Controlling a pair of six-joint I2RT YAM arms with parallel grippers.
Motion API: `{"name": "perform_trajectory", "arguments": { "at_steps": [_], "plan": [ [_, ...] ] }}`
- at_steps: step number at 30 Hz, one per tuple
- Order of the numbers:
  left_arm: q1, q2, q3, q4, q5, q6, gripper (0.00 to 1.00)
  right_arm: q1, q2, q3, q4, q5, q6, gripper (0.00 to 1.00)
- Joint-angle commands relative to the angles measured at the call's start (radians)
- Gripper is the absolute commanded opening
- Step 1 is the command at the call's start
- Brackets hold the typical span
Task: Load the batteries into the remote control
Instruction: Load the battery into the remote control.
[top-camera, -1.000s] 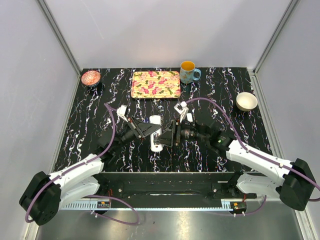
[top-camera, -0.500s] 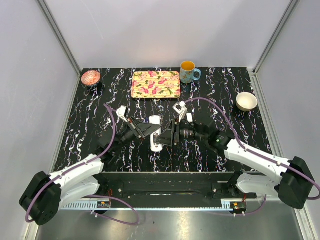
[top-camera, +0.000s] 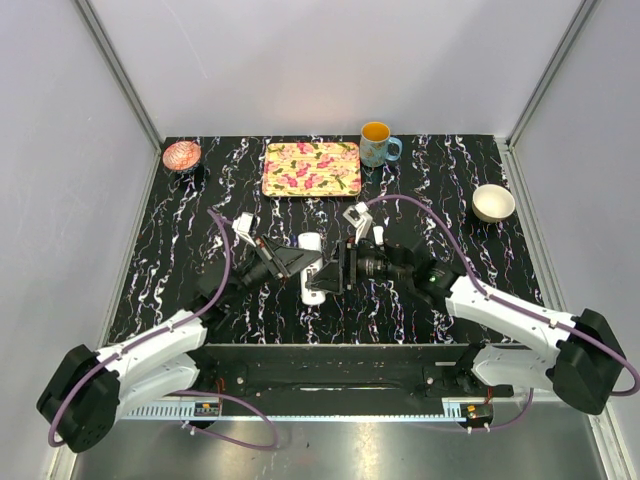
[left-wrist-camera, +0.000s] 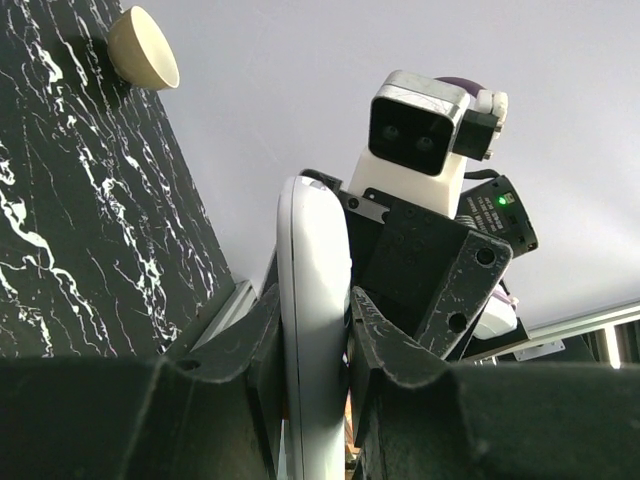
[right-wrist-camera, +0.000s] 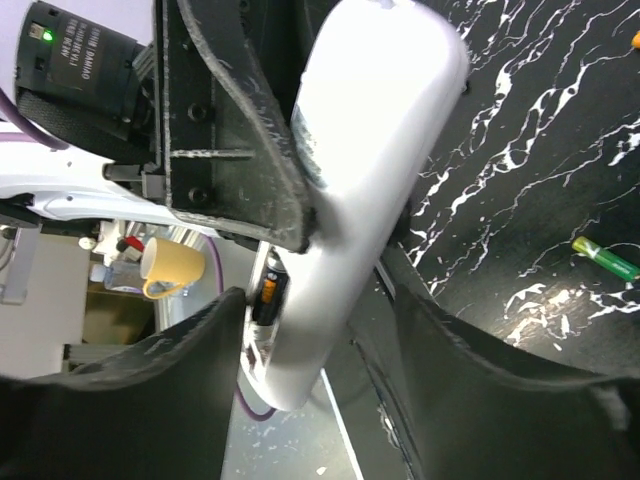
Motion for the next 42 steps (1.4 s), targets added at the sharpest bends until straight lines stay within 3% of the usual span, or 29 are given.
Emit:
{"name": "perform_trajectory", "arguments": {
  "at_steps": [1,10,14,24,30,36,42],
  "plan": [
    [-0.004,-0.042,0.018,0.040,-0.030,0.026,0.00,-0.004,-0.051,0.042,-0.024,0.045,-0.003,0.72],
    [-0.004,-0.068,0.011,-0.012,-0.053,0.076,0.00,-0.006,-0.103,0.015,-0.029,0.055,0.004,0.71],
    [0.005,-0.117,-0.009,-0.109,-0.101,0.128,0.00,-0.015,-0.149,-0.011,-0.032,0.099,0.020,0.72],
    [0.013,-0.177,-0.042,-0.121,-0.143,0.154,0.00,-0.023,-0.076,-0.021,0.008,0.081,0.057,0.71],
    [0.013,-0.203,-0.068,-0.118,-0.145,0.157,0.00,-0.023,0.009,-0.013,0.077,-0.007,0.087,0.70],
    [0.013,-0.172,-0.065,-0.072,-0.116,0.137,0.00,-0.021,0.098,-0.013,0.192,-0.089,0.127,0.59],
    [0.013,-0.140,-0.049,-0.047,-0.079,0.138,0.00,-0.023,0.130,-0.010,0.258,-0.143,0.149,0.29]
  ]
}}
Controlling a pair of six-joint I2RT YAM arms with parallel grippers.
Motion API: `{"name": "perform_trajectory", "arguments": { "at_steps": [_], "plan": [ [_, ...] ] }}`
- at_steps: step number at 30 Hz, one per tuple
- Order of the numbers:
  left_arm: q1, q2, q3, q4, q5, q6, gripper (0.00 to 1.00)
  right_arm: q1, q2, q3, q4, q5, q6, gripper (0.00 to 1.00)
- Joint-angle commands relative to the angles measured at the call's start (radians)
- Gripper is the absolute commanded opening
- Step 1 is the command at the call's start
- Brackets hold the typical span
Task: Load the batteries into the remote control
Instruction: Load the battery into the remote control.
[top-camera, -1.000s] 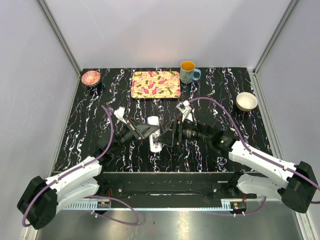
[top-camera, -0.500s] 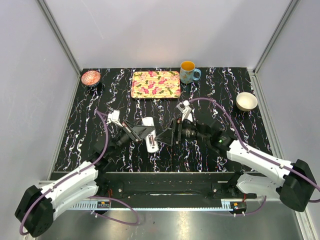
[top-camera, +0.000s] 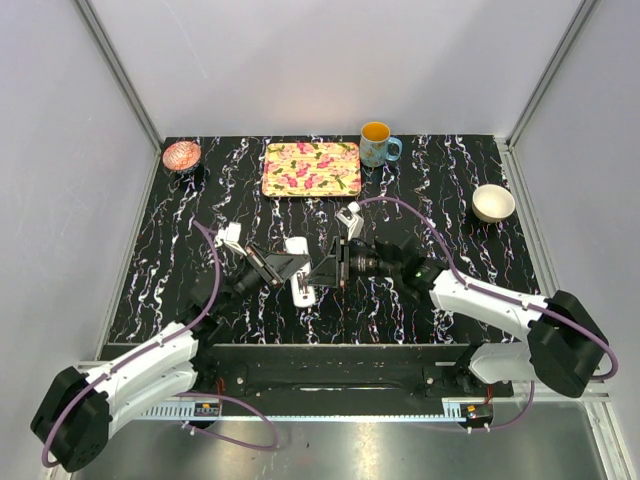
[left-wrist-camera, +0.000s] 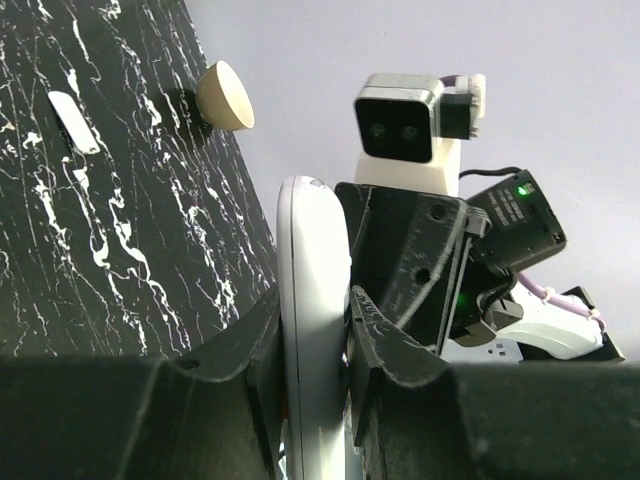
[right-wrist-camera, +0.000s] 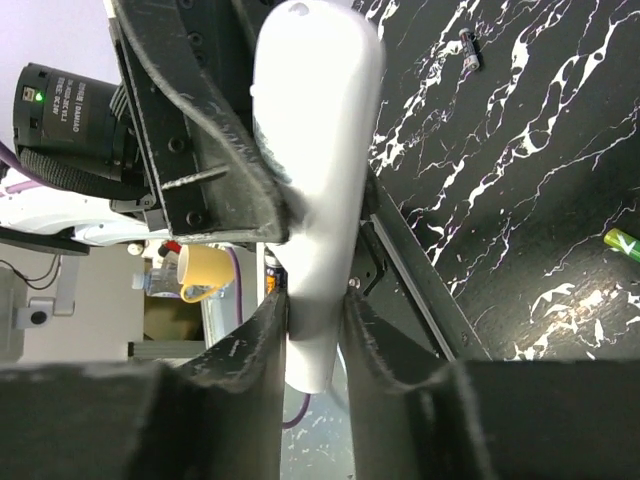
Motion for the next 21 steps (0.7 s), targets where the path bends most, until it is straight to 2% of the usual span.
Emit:
{"name": "perform_trajectory", "arguments": {
  "at_steps": [1,2,3,6,15,21],
  "plan": [
    [0.001,0.015,0.029,0.092,0.047,0.005,0.00,-0.002,0.009,0.013,0.120,-0.087,0.026,0.26],
    [0.003,0.018,0.029,0.086,0.050,0.006,0.06,0.000,0.007,0.014,0.120,-0.098,0.025,0.20],
    [0.004,0.021,0.031,0.081,0.056,0.010,0.09,-0.002,0.007,0.016,0.117,-0.116,0.023,0.10],
    [0.020,0.025,0.028,0.081,0.094,0.013,0.20,-0.002,0.003,0.034,0.063,-0.141,-0.007,0.00],
    [0.080,0.044,0.019,0.103,0.257,0.010,0.20,-0.035,-0.020,0.065,-0.075,-0.187,-0.078,0.00],
    [0.098,0.042,0.017,0.098,0.305,0.013,0.26,-0.041,-0.020,0.092,-0.129,-0.207,-0.110,0.00]
  ]
}}
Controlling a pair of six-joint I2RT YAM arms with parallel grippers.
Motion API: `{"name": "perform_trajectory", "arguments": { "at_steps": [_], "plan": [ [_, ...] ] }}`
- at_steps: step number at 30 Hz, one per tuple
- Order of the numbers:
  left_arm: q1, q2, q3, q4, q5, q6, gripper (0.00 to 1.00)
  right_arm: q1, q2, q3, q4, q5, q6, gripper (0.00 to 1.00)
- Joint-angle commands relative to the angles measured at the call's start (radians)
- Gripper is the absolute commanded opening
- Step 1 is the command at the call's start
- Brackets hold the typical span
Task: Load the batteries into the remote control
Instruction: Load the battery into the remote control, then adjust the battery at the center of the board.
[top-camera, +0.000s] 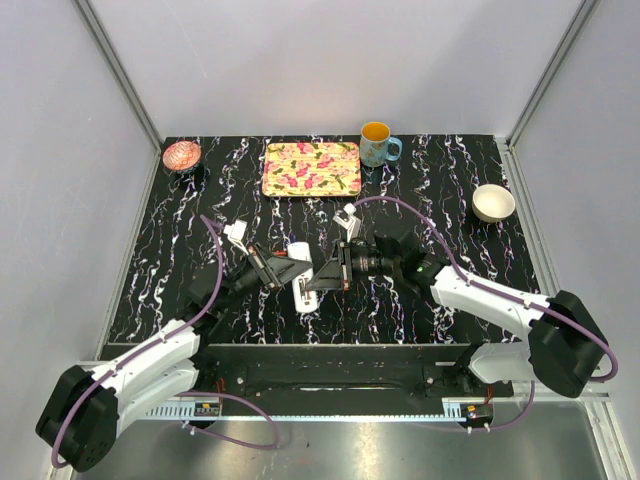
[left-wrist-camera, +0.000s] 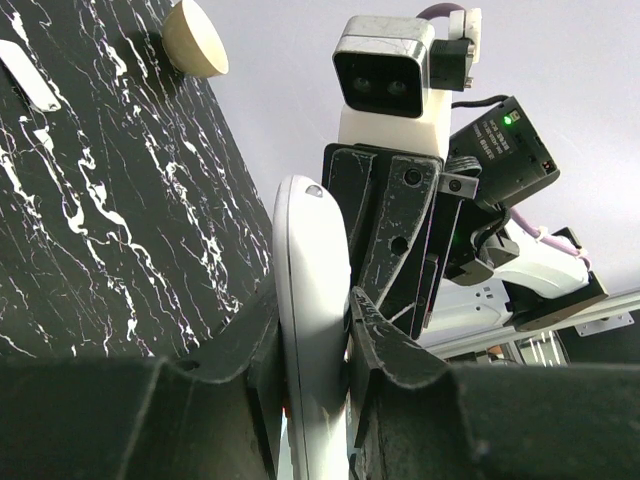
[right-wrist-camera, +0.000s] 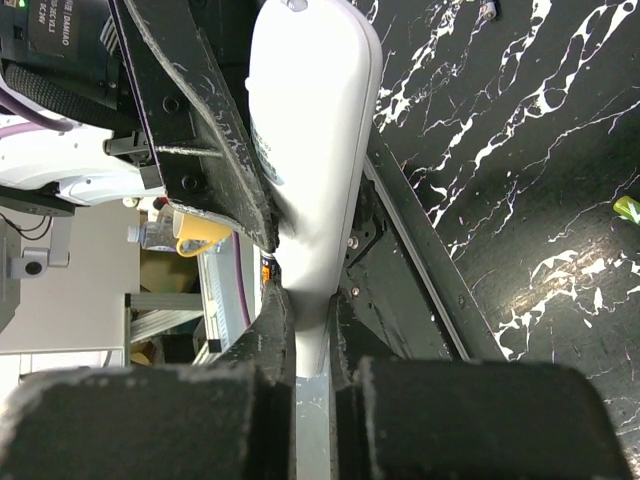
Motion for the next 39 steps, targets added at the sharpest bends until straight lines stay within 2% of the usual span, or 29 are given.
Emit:
{"name": "perform_trajectory", "arguments": {
  "at_steps": [1,5,8,9,11,13,16,20,24,27,28,31,36,37,39],
  "plan": [
    [0.019,0.000,0.015,0.040,0.083,0.020,0.26,-0.010,-0.030,0.064,-0.034,-0.086,-0.047,0.00],
    [0.022,-0.003,0.014,0.033,0.091,0.026,0.00,-0.010,-0.027,0.076,-0.062,-0.087,-0.060,0.00],
    [0.022,-0.004,0.009,0.044,0.091,0.026,0.00,-0.009,-0.032,0.082,-0.083,-0.084,-0.072,0.00],
    [0.022,-0.012,0.009,0.037,0.086,0.028,0.00,-0.009,-0.034,0.086,-0.091,-0.071,-0.074,0.16],
    [0.025,-0.027,0.017,-0.022,0.053,0.047,0.00,-0.015,-0.044,0.093,-0.106,-0.063,-0.078,0.41],
    [0.031,-0.062,0.029,-0.116,-0.002,0.066,0.00,-0.019,-0.064,0.101,-0.135,-0.028,-0.084,0.59],
    [0.042,-0.122,0.031,-0.219,-0.090,0.090,0.00,-0.032,-0.095,0.121,-0.187,0.011,-0.112,0.67],
    [0.063,-0.184,0.040,-0.316,-0.176,0.110,0.00,-0.056,-0.129,0.136,-0.262,0.073,-0.153,0.69],
    [0.109,-0.285,0.060,-0.468,-0.251,0.138,0.00,-0.061,-0.127,0.101,-0.342,0.398,-0.198,0.68],
    [0.128,-0.306,0.105,-0.551,-0.248,0.182,0.00,-0.058,-0.023,0.099,-0.368,0.478,-0.248,0.63],
    [0.129,-0.302,0.115,-0.562,-0.234,0.192,0.00,-0.056,0.059,0.136,-0.431,0.497,-0.273,0.61],
    [0.132,-0.305,0.113,-0.519,-0.188,0.176,0.00,-0.042,0.158,0.156,-0.441,0.554,-0.285,0.59],
    [0.132,-0.319,0.127,-0.451,-0.124,0.179,0.00,0.036,0.241,0.207,-0.420,0.650,-0.299,0.64],
    [0.131,-0.323,0.129,-0.450,-0.116,0.181,0.00,0.050,0.271,0.234,-0.427,0.666,-0.304,0.79],
    [0.132,-0.334,0.130,-0.448,-0.115,0.184,0.00,0.079,0.296,0.256,-0.437,0.672,-0.304,0.82]
  ]
}}
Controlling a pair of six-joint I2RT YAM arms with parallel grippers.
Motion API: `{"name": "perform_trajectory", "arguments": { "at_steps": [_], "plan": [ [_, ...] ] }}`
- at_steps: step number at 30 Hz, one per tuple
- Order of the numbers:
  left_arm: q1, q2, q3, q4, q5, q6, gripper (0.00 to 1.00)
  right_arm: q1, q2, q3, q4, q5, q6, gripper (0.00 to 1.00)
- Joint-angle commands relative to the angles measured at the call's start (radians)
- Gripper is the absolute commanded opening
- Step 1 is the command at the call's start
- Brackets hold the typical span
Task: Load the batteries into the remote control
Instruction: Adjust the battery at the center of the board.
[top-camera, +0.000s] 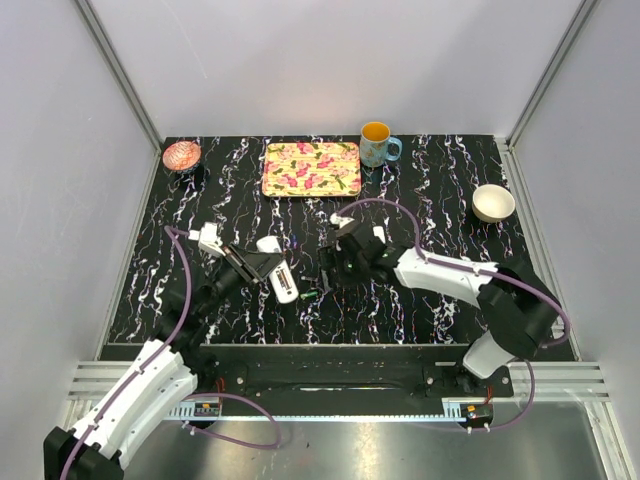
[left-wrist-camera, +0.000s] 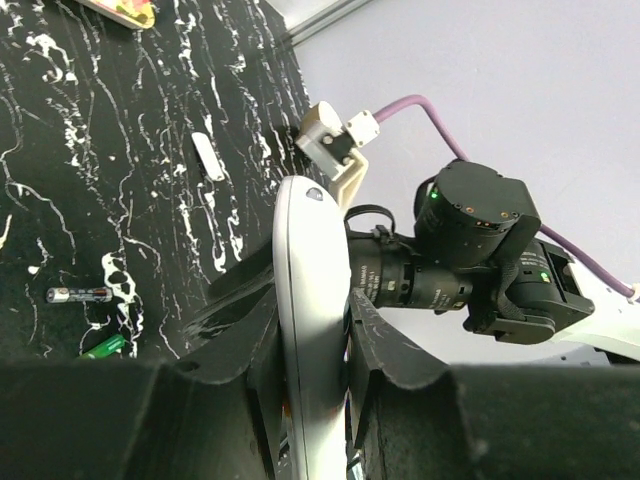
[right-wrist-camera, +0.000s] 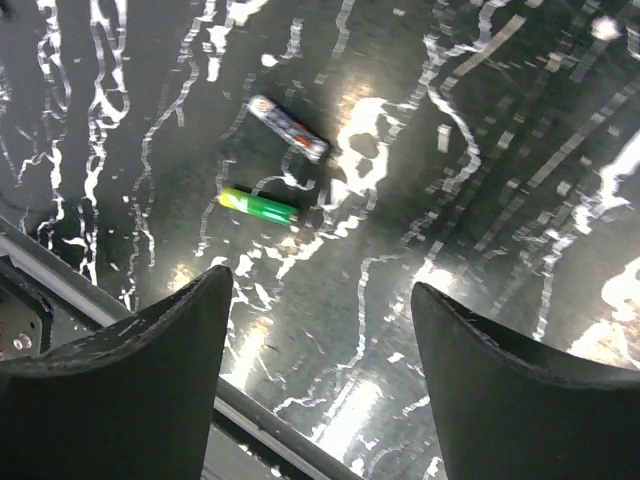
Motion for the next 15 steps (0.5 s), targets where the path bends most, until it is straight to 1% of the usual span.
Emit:
{"name": "perform_trajectory", "arguments": {
  "at_steps": [1,4,8,15],
  "plan": [
    [0.005,-0.033,0.062,0.080,0.050,0.020,0.00,0.067,0.044,0.107,0.008,0.116,-0.032,0.82],
    [0.005,-0.040,0.051,0.103,0.052,0.007,0.00,0.101,0.074,0.121,0.010,0.147,-0.016,0.82],
    [0.005,-0.048,0.043,0.127,0.046,-0.003,0.00,0.131,0.121,0.141,-0.004,0.220,0.038,0.79],
    [0.003,-0.051,0.017,0.192,0.072,-0.038,0.00,0.184,0.207,0.172,0.008,0.254,0.076,0.76]
  ]
}}
